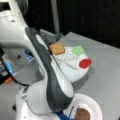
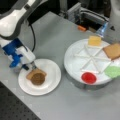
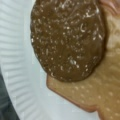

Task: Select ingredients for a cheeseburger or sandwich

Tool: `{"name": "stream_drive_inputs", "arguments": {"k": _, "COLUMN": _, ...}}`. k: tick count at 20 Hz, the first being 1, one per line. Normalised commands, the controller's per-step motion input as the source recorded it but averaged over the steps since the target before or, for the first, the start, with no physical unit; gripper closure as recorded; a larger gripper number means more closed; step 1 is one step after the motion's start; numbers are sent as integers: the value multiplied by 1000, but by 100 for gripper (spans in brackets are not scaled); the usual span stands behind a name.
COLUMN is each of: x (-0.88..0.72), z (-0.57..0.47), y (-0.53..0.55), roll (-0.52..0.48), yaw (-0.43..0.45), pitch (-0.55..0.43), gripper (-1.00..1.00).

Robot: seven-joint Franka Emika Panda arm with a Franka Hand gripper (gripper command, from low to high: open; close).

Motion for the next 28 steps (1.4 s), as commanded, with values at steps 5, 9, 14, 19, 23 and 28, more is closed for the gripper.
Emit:
{"name": "stream_drive_inputs", "arguments": {"k": 5, "x": -255, "z": 279, "y": 296, "roll": -346, "yaw": -187, "pitch": 69, "gripper": -100}}
{"name": "stream_drive_inputs", "arguments": {"k": 9, "x": -285, "z": 117, "y": 408, "roll": -703, "yaw": -208, "pitch": -26, "gripper": -100}}
{"name": "stream_drive_inputs", "arguments": {"k": 14, "x": -403, "z": 115, "y": 566, "roll": -692, "yaw": -173, "pitch": -93, "gripper": -100}}
{"name": "stream_drive_inputs", "arguments": {"k": 19, "x": -486, "z": 107, "y": 554, "roll": -471, "yaw": -116, "pitch": -97, "gripper": -100}}
{"name": "stream_drive_inputs", "arguments": {"k": 23, "x": -534, "z": 105, "y": 500, "roll": -349, "yaw": -49, "pitch": -144, "gripper": -100}}
{"name": "stream_drive_inputs", "arguments": {"k": 28, "x": -623, "z": 112, "y": 632, "roll": -352, "yaw": -32, "pitch": -176, "gripper": -100}}
